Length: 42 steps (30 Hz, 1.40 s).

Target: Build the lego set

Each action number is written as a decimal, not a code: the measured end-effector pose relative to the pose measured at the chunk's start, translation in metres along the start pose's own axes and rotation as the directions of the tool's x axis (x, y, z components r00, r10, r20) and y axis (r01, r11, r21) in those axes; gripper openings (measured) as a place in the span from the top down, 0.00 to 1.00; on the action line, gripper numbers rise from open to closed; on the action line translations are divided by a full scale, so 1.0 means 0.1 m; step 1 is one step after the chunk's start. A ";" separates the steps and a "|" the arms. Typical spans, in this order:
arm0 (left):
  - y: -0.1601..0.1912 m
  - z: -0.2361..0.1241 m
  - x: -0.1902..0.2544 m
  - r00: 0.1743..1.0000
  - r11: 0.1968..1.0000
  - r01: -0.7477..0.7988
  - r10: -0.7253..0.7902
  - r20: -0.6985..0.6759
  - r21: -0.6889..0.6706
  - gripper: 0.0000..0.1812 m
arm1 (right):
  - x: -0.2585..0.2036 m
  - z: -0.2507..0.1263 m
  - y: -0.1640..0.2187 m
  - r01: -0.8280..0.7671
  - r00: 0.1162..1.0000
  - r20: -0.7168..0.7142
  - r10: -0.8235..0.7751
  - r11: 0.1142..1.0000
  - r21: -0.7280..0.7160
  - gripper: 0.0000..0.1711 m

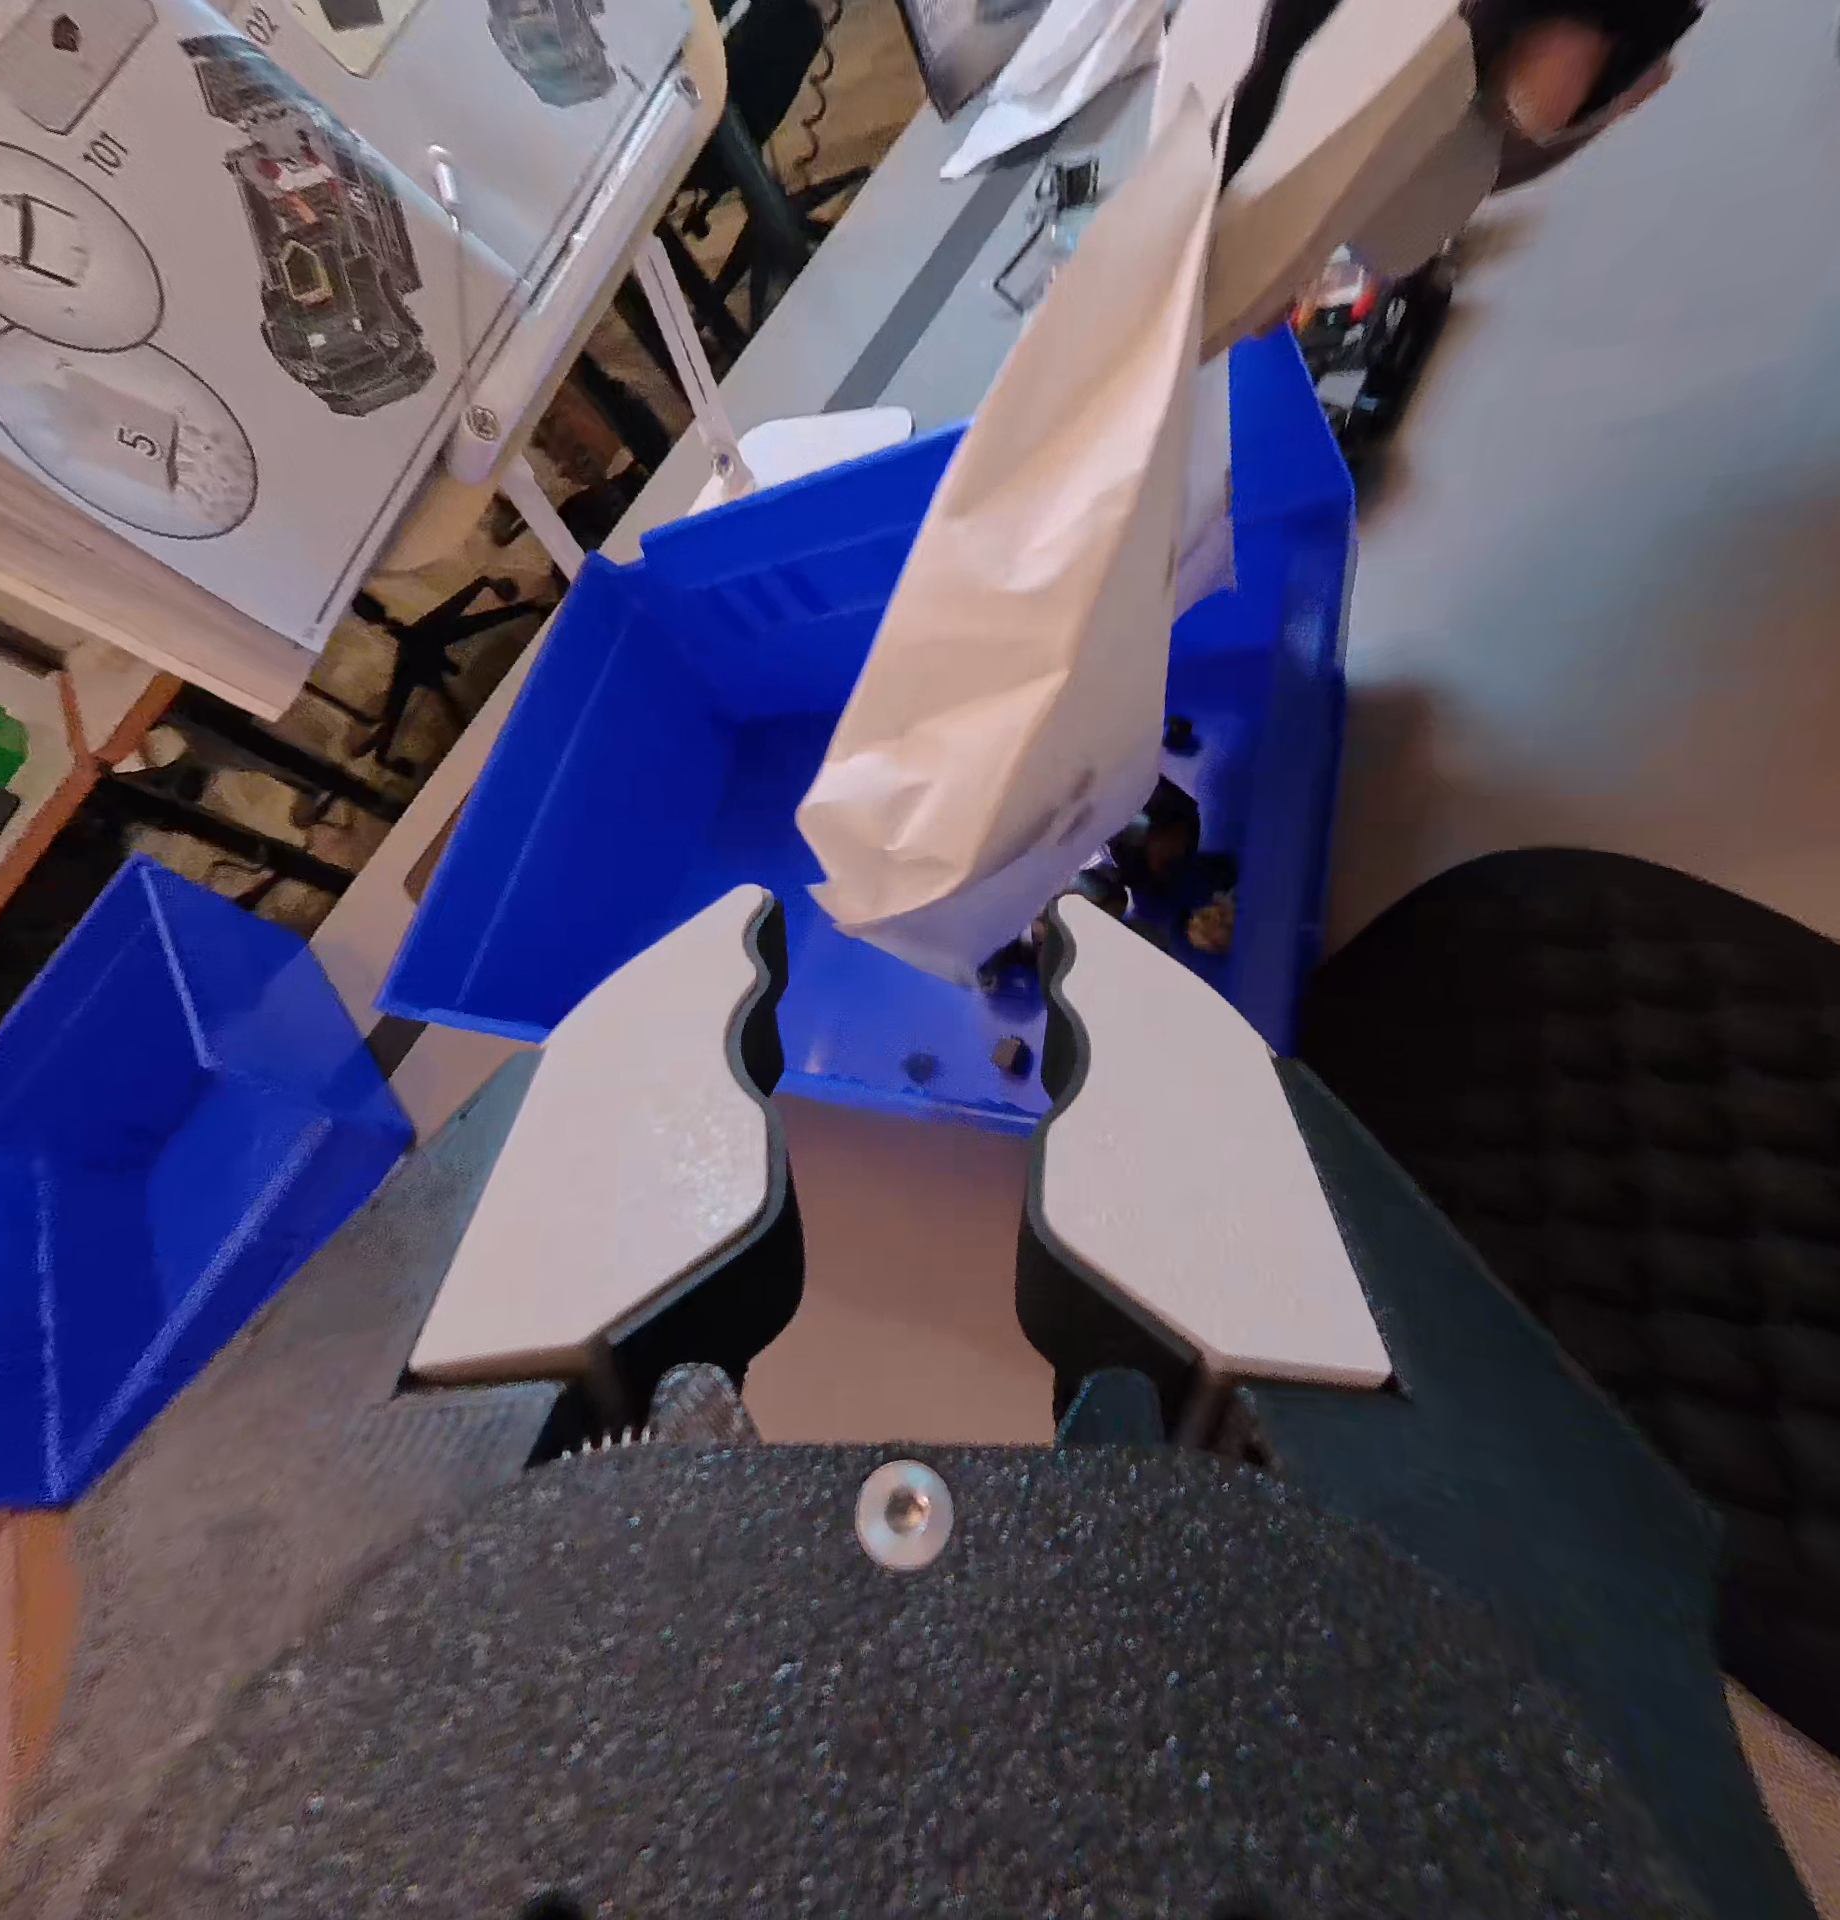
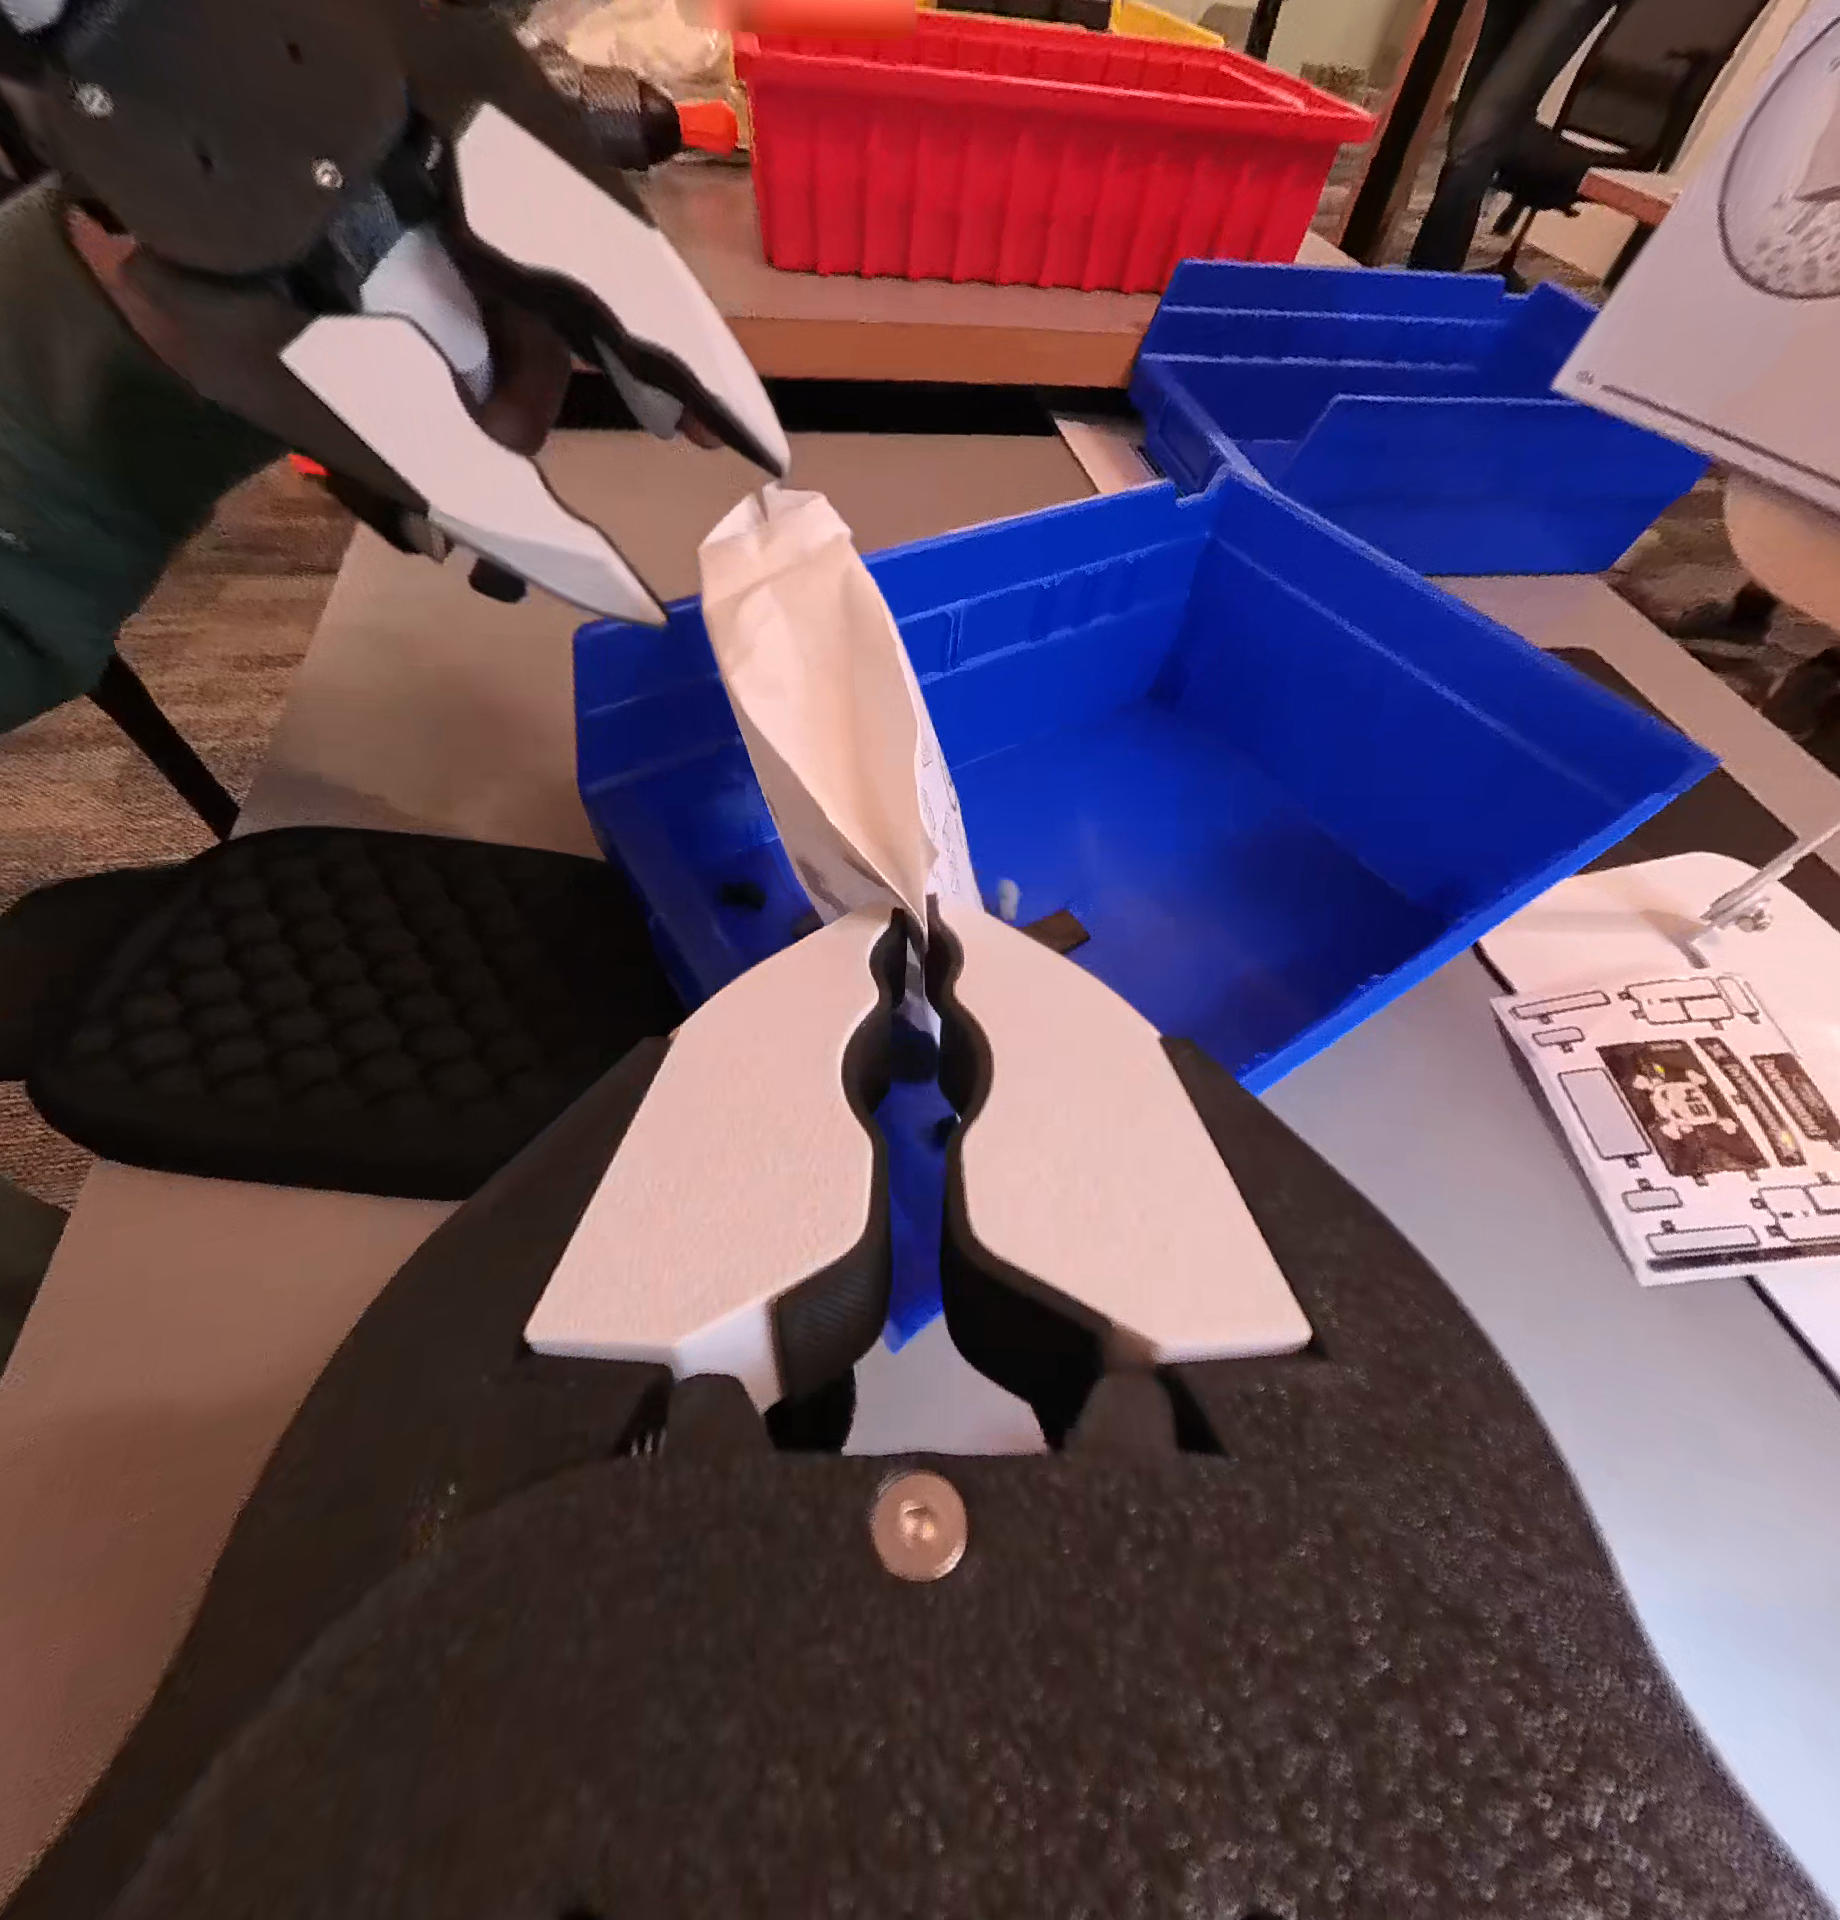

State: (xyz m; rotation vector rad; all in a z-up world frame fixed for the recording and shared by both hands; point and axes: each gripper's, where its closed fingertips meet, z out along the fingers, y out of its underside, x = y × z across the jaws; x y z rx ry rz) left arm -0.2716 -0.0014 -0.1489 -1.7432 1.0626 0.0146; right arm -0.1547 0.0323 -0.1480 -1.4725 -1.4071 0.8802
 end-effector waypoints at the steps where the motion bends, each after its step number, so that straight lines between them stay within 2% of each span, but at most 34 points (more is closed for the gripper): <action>1: -0.02 -0.01 -0.05 0.999 1.000 0.022 -0.021 -0.026 0.021 0.74 | 0.01 0.00 -0.03 -0.007 1.000 0.017 0.007 1.000 0.007 0.98; 5: -0.01 0.09 -0.20 0.981 0.993 0.099 -0.087 -0.171 0.063 0.70 | 0.07 0.00 -0.16 -0.023 0.998 0.063 0.020 0.999 0.038 0.98; 8: -0.02 0.17 -0.19 0.944 0.980 0.169 -0.131 -0.302 0.104 0.79 | 0.14 0.03 -0.19 -0.058 0.996 0.077 0.054 0.997 0.042 0.98; 10: -0.06 0.20 -0.18 0.932 0.973 0.190 -0.136 -0.336 0.133 0.83 | 0.17 0.04 -0.18 -0.073 0.995 0.077 0.071 0.997 0.034 0.98; 12: -0.09 0.21 -0.20 0.933 0.971 0.189 -0.131 -0.335 0.148 0.87 | 0.21 0.04 -0.17 -0.099 0.992 0.082 0.096 0.995 0.029 0.98; 19: -0.24 0.11 -0.29 0.912 0.922 0.295 -0.194 -0.360 0.250 0.94 | 0.26 0.02 -0.22 -0.174 0.974 0.148 0.170 0.984 0.019 0.98; 24: -0.26 0.08 -0.31 0.866 0.876 0.398 -0.260 -0.427 0.274 0.95 | 0.26 0.06 -0.26 -0.139 0.980 0.145 0.134 0.990 0.021 0.97; 28: -0.27 0.08 -0.34 0.817 0.818 0.491 -0.315 -0.482 0.298 0.94 | 0.26 0.05 -0.27 -0.187 0.964 0.194 0.181 0.982 0.013 0.98; 30: -0.24 0.07 -0.35 0.816 0.812 0.499 -0.322 -0.480 0.303 0.93 | 0.30 0.01 -0.27 -0.204 0.961 0.195 0.198 0.979 0.012 0.98; 34: -0.24 0.11 -0.33 0.824 0.821 0.489 -0.323 -0.466 0.295 0.99 | 0.28 0.00 -0.28 -0.273 0.929 0.256 0.265 0.962 -0.006 0.98; 36: -0.23 0.18 -0.34 0.847 0.843 0.460 -0.322 -0.422 0.280 0.99 | 0.27 0.02 -0.33 -0.296 0.918 0.277 0.283 0.955 0.003 0.98; 38: -0.26 0.18 -0.32 0.841 0.837 0.465 -0.316 -0.439 0.289 0.99 | 0.27 0.02 -0.39 -0.311 0.910 0.295 0.291 0.950 0.023 0.98; 42: -0.27 0.13 -0.37 0.839 0.819 0.478 -0.320 -0.441 0.316 0.94 | 0.27 -0.03 -0.41 -0.332 0.893 0.327 0.307 0.943 0.022 0.98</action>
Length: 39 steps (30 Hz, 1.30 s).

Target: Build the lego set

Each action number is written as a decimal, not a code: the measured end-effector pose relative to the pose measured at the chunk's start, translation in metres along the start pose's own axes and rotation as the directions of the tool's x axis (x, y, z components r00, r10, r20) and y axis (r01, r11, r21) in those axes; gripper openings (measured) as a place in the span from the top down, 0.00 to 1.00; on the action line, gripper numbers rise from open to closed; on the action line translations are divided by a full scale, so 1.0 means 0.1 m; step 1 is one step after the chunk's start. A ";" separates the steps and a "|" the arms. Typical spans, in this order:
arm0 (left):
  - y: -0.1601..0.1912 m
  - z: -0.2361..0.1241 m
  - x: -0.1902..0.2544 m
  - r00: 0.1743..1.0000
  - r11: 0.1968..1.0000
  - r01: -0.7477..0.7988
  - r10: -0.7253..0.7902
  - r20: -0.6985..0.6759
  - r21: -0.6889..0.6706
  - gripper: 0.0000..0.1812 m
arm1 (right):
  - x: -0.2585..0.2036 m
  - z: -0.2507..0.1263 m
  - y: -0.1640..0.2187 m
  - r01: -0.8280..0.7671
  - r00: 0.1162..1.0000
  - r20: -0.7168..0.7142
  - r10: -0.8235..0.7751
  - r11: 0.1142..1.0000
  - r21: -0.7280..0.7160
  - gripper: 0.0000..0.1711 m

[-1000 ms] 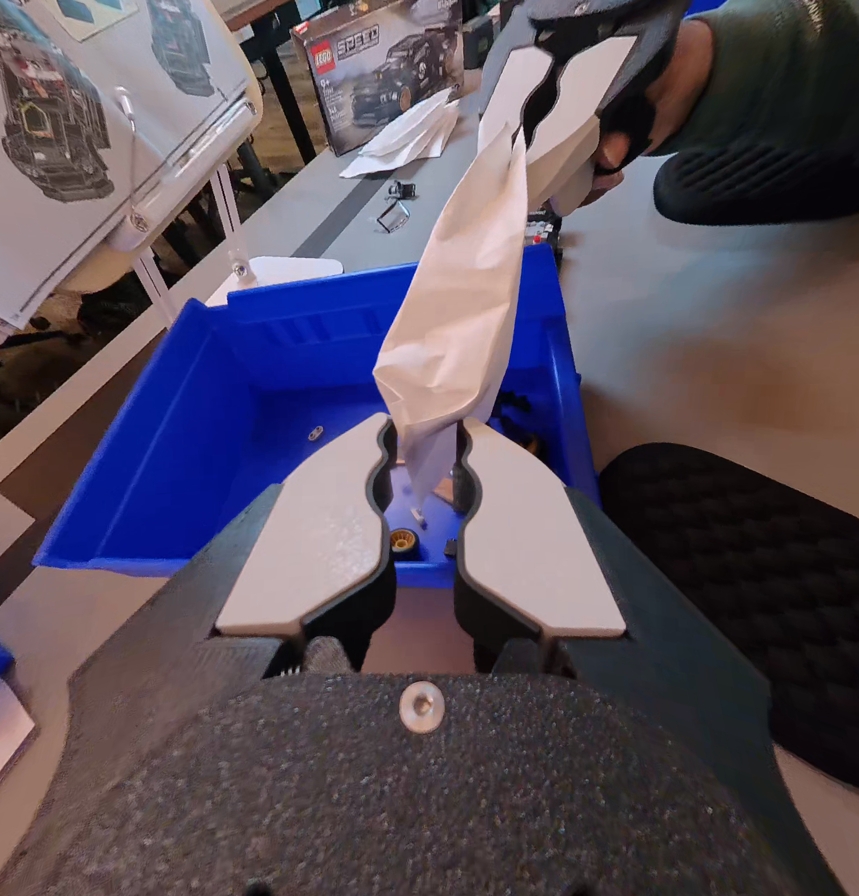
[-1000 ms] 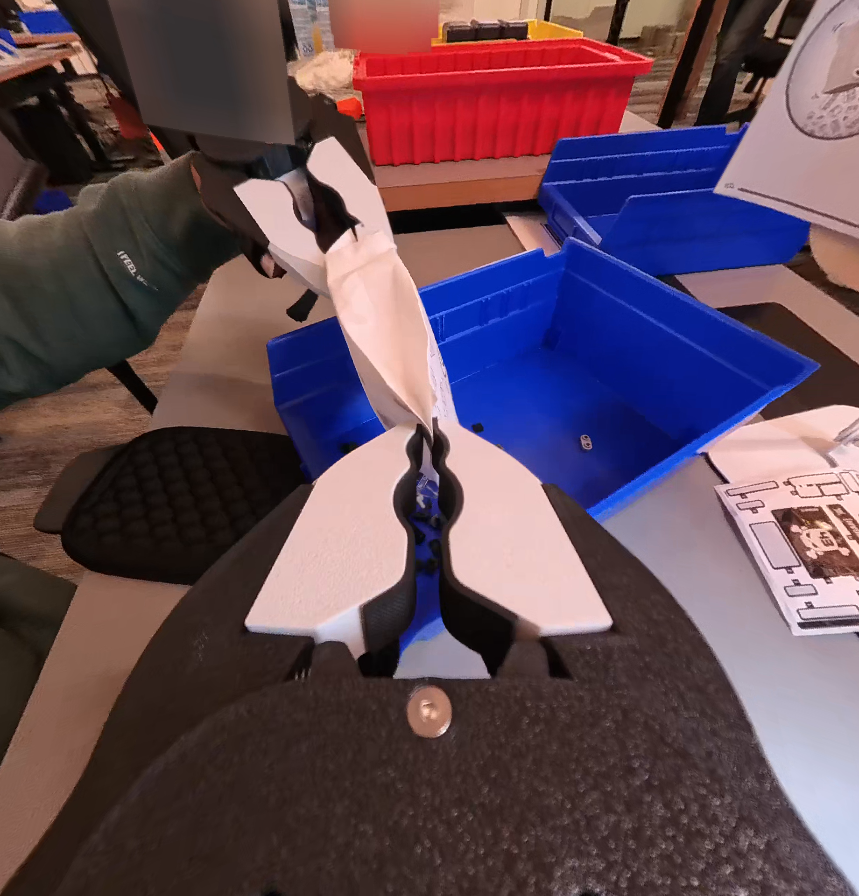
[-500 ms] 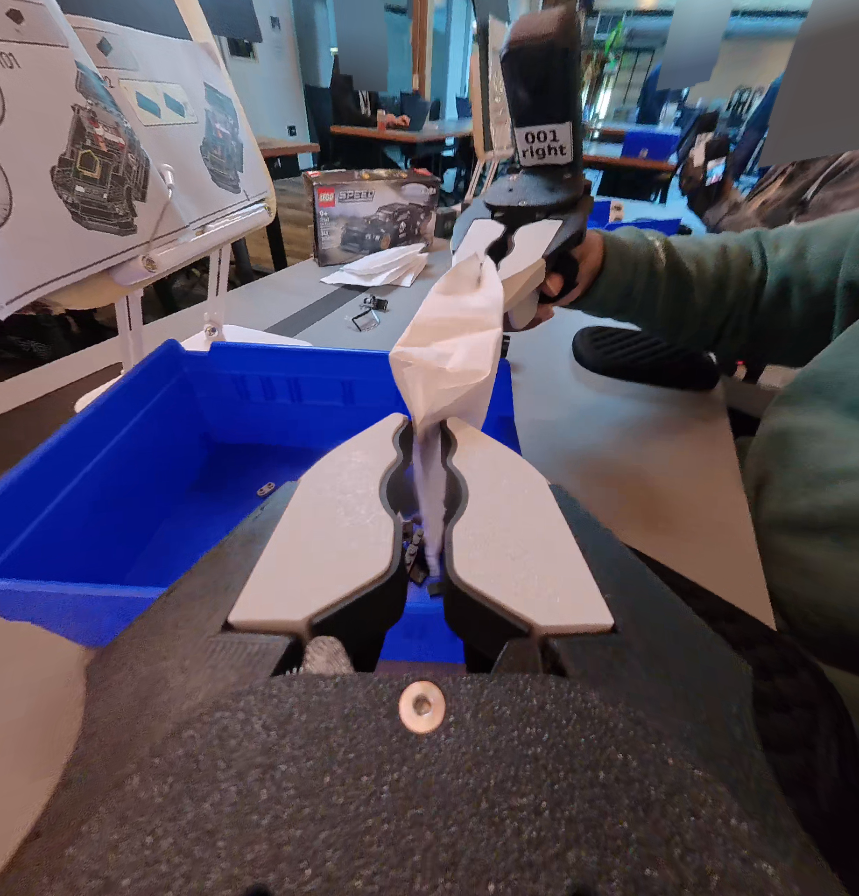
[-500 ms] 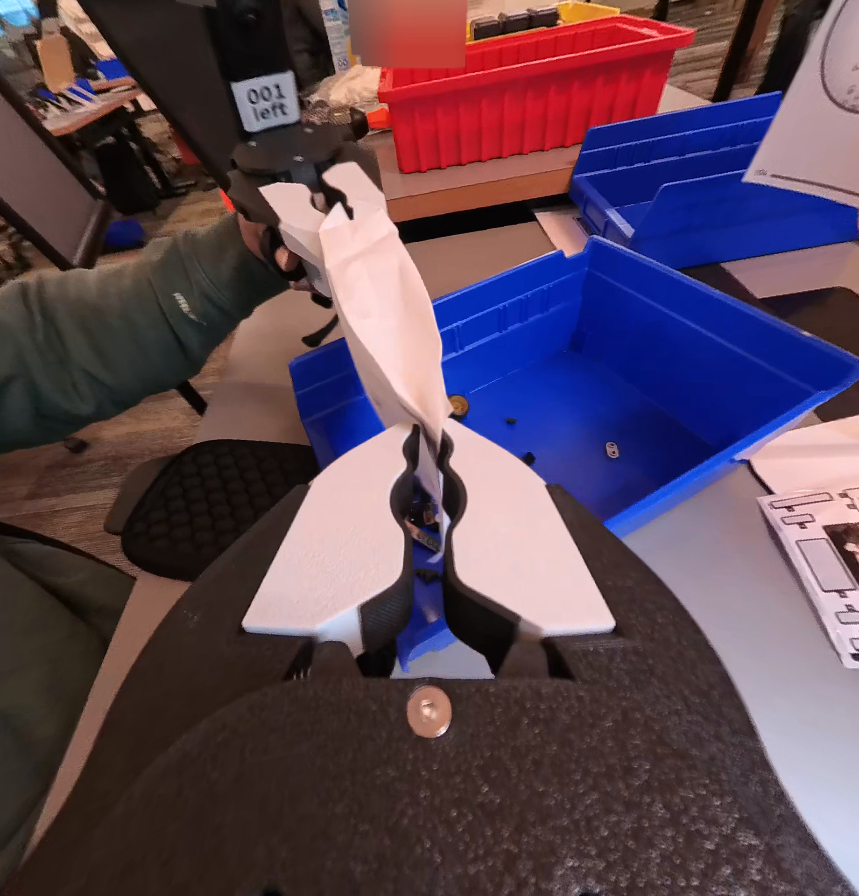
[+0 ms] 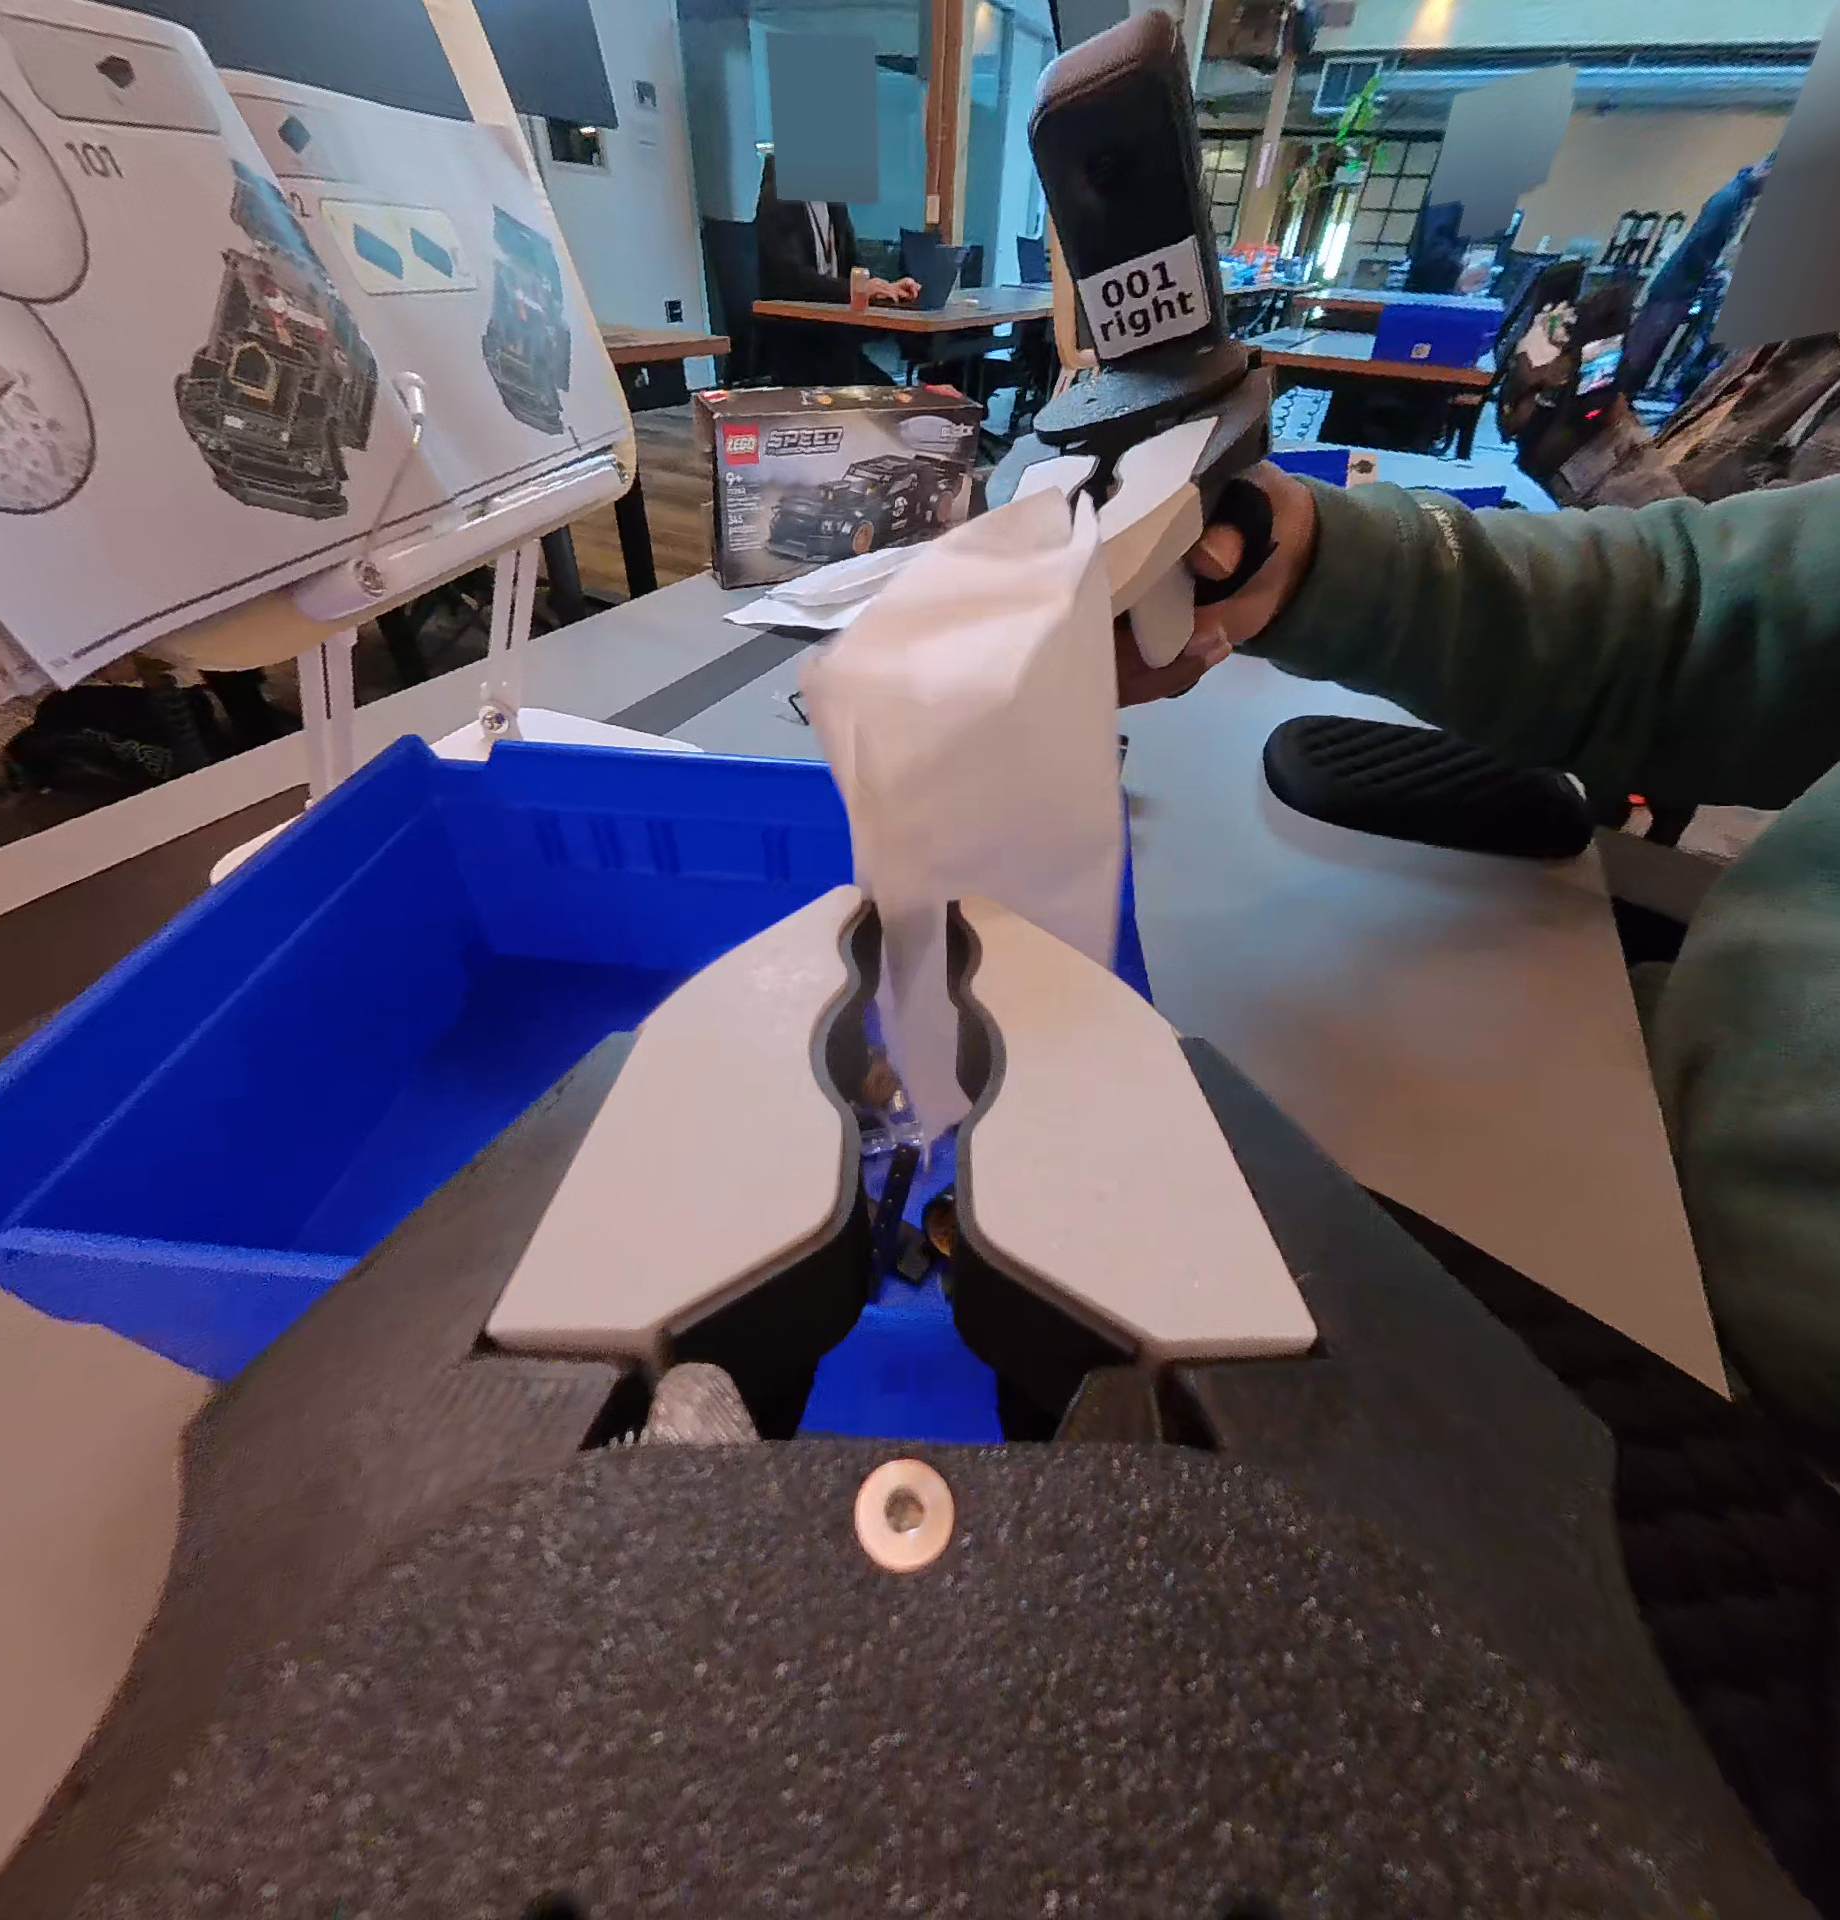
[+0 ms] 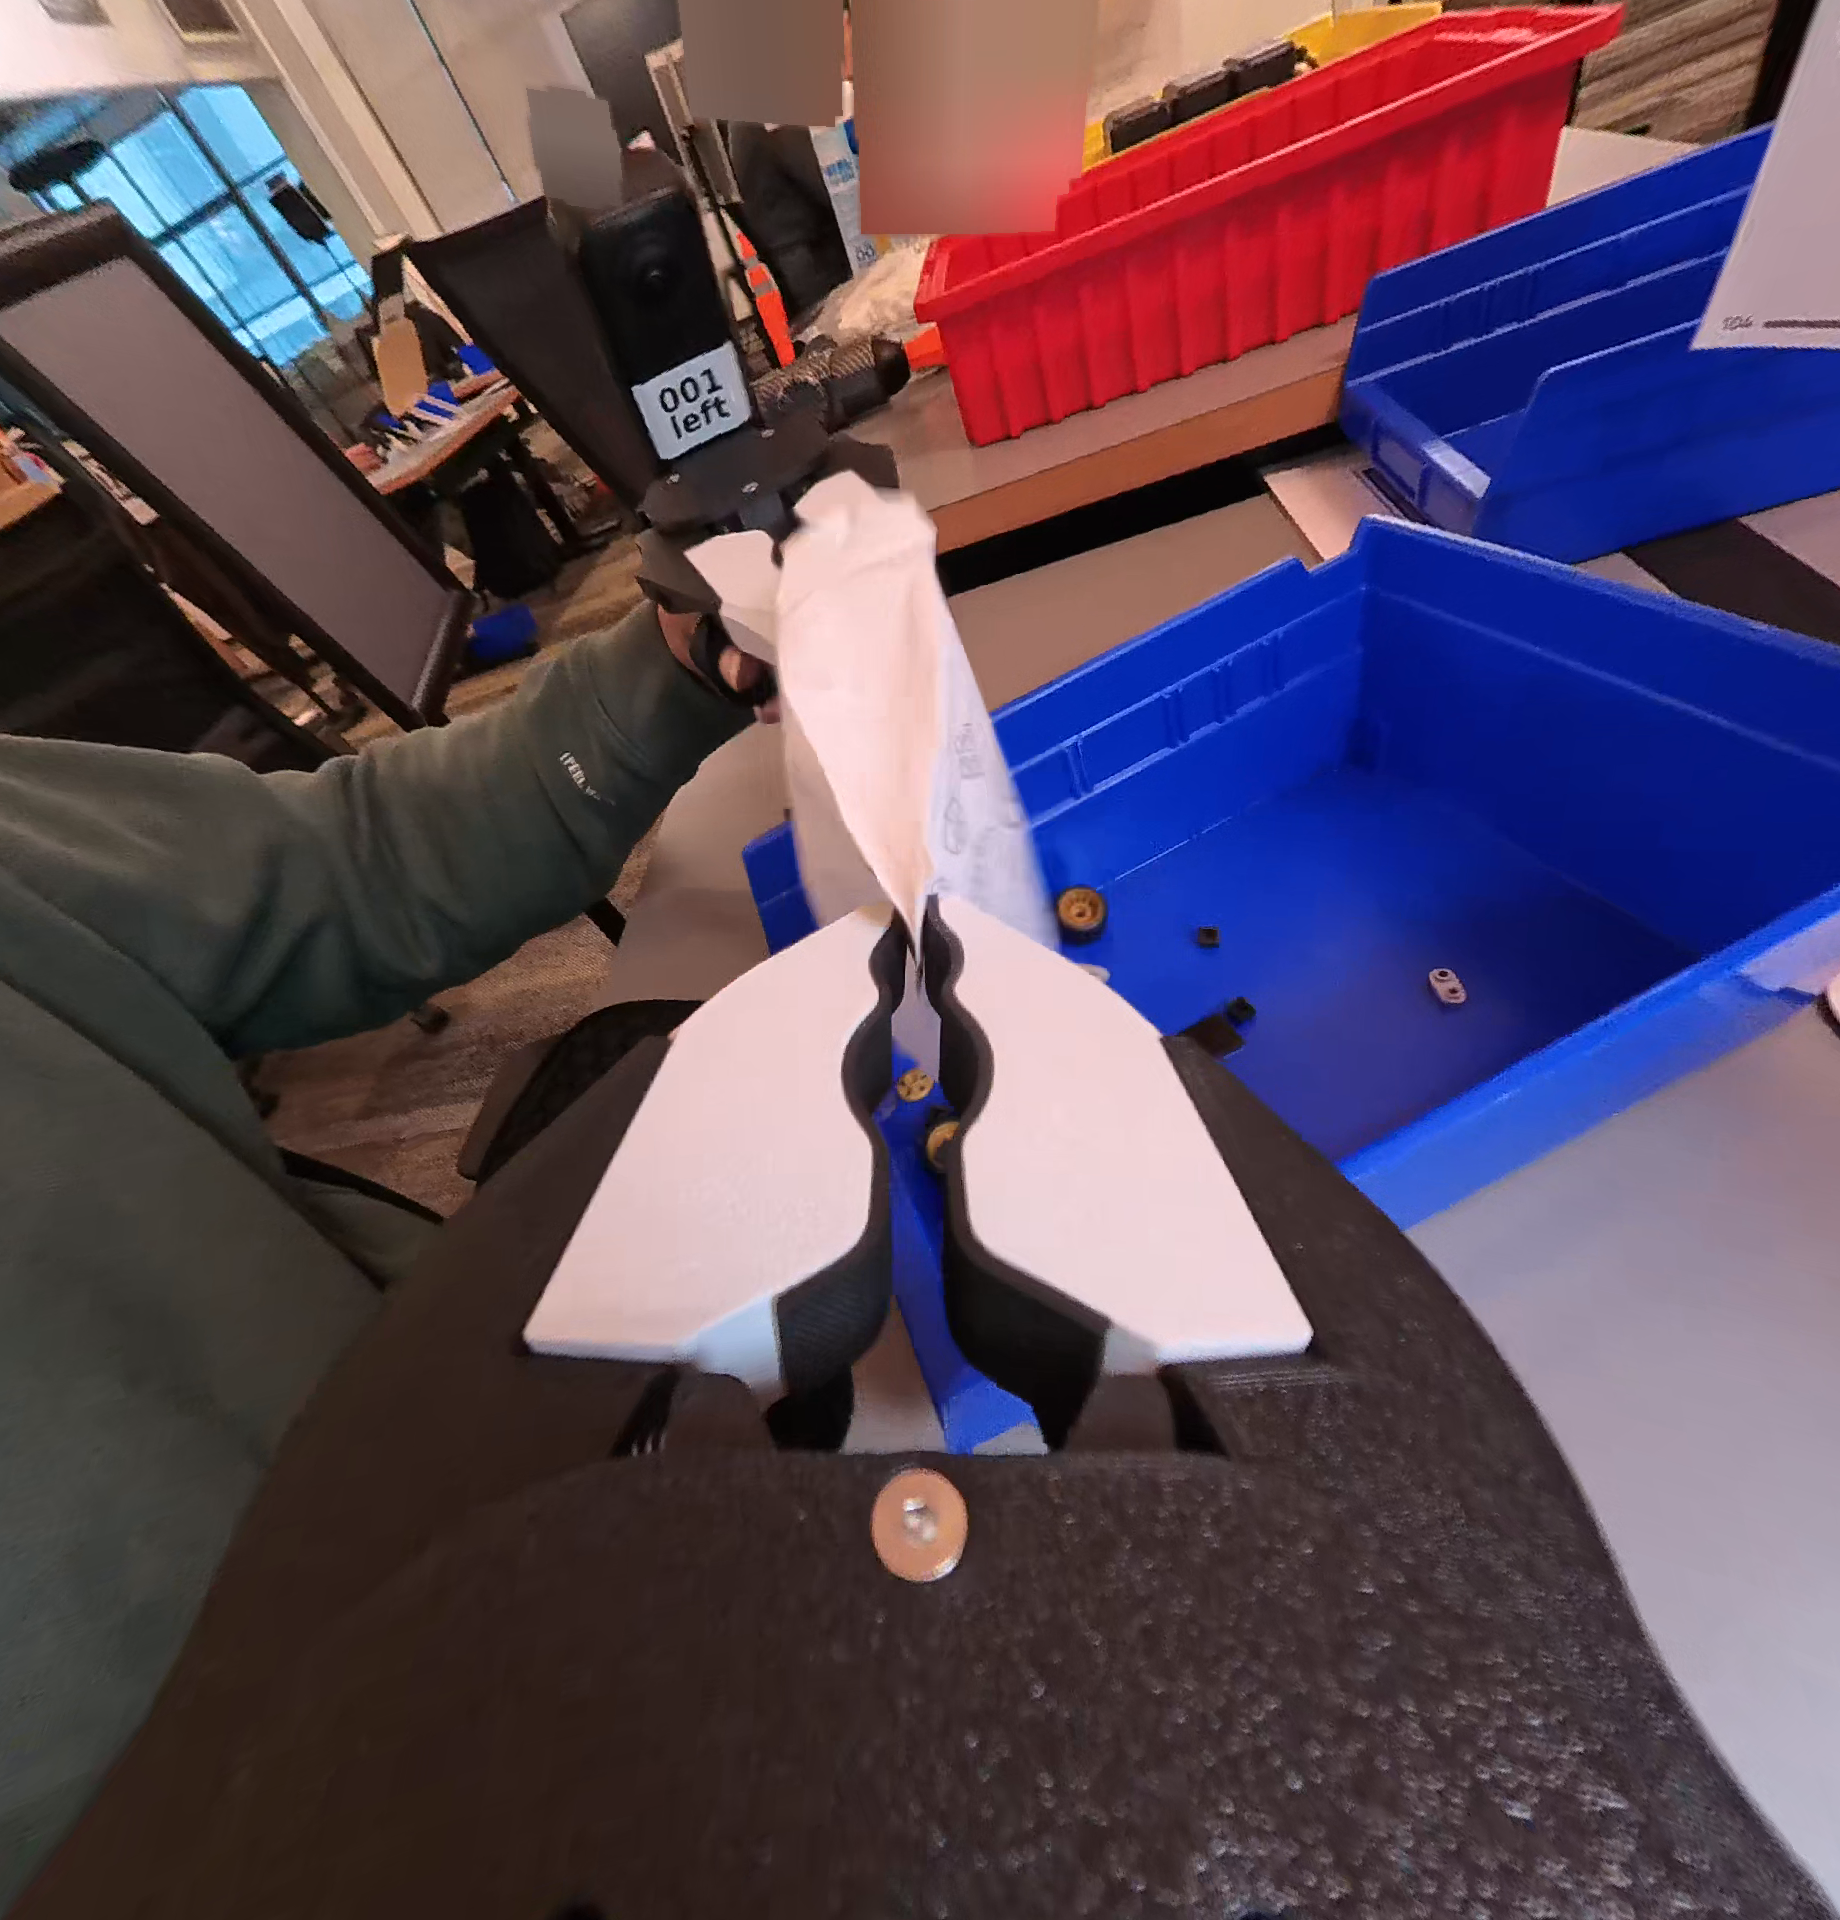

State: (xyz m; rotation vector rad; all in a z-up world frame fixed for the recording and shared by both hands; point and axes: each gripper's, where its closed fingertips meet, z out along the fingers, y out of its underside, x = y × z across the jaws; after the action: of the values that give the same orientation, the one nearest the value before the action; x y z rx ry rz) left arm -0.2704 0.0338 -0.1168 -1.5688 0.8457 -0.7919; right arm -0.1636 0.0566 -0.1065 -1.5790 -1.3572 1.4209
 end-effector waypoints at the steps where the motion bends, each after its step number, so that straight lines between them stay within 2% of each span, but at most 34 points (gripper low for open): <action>1: 0.01 -0.01 -0.01 1.000 1.000 -0.004 0.004 0.003 -0.005 0.94 | -0.01 -0.01 0.01 -0.011 1.000 0.015 0.011 1.000 -0.002 0.98; 9: 0.10 0.04 0.00 1.000 0.999 -0.020 0.020 0.004 -0.049 0.94 | 0.01 0.01 0.06 0.011 1.000 0.010 -0.010 1.000 -0.026 0.98; 13: 0.08 0.03 -0.01 1.000 0.999 -0.001 0.001 -0.002 -0.036 0.98 | 0.03 0.00 0.07 0.026 1.000 -0.007 -0.026 0.999 -0.035 0.97; 18: 0.00 -0.03 -0.01 0.999 0.998 0.040 -0.039 -0.018 0.056 1.00 | 0.02 -0.02 0.06 0.051 0.999 -0.011 -0.051 0.999 -0.014 0.90; 24: -0.02 -0.10 0.02 0.994 0.989 0.097 -0.090 -0.068 0.111 1.00 | 0.07 -0.07 0.10 0.144 0.987 -0.067 -0.145 0.989 -0.024 0.88; 26: -0.03 -0.11 0.02 0.989 0.982 0.132 -0.120 -0.090 0.133 1.00 | 0.11 -0.08 0.05 0.169 0.981 -0.099 -0.169 0.986 -0.011 0.91; 28: -0.03 -0.07 0.02 0.979 0.972 0.182 -0.166 -0.114 0.147 1.00 | 0.10 -0.04 0.02 0.205 0.972 -0.114 -0.205 0.979 -0.014 1.00; 32: 0.03 0.04 0.01 0.982 0.976 0.177 -0.166 -0.091 0.124 1.00 | 0.06 0.06 0.03 0.255 0.956 -0.133 -0.261 0.965 -0.062 1.00; 39: 0.14 -0.03 -0.12 0.989 0.987 0.147 -0.148 0.012 0.064 1.00 | 0.11 -0.05 0.08 0.180 0.976 -0.110 -0.187 0.981 -0.069 1.00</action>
State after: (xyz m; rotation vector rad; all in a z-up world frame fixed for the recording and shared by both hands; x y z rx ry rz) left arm -0.2808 0.0413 -0.1309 -1.5935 0.6919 -0.9020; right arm -0.1579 0.0656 -0.1167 -1.5055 -1.4466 1.1705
